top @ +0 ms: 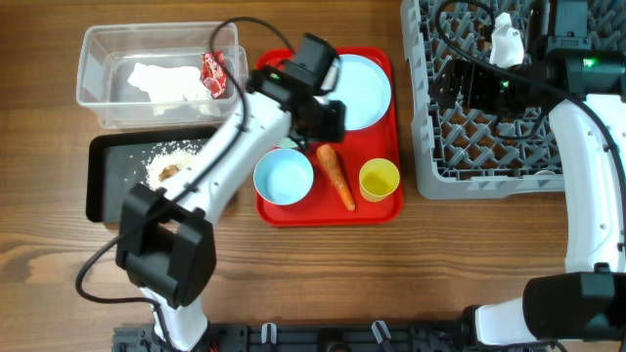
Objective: Sort waste into correct bins and load items into the dishwasher rack
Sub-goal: 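Move the left gripper to the yellow cup and grasp it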
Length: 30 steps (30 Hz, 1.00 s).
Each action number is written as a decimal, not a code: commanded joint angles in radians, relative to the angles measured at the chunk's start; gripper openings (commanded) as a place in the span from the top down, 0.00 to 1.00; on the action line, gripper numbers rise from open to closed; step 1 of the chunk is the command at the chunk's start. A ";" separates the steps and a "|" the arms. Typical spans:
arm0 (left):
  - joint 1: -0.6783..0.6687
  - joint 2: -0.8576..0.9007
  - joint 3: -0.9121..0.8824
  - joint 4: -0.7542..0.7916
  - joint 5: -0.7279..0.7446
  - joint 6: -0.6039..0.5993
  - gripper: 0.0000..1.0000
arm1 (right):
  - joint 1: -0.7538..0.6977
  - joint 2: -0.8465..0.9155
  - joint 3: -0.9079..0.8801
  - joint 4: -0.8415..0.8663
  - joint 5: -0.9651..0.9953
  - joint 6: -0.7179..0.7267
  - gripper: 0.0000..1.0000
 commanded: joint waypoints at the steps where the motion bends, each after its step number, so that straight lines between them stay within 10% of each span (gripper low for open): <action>1: -0.087 0.025 0.018 0.016 -0.065 0.042 0.45 | 0.001 0.011 0.009 0.004 0.027 0.036 0.01; 16: -0.186 0.139 0.017 0.027 -0.111 -0.116 0.51 | 0.001 0.011 0.009 0.003 0.086 0.065 0.00; 30: -0.196 0.171 0.000 0.031 -0.111 -0.121 0.96 | 0.001 0.011 0.009 0.001 0.086 0.064 0.00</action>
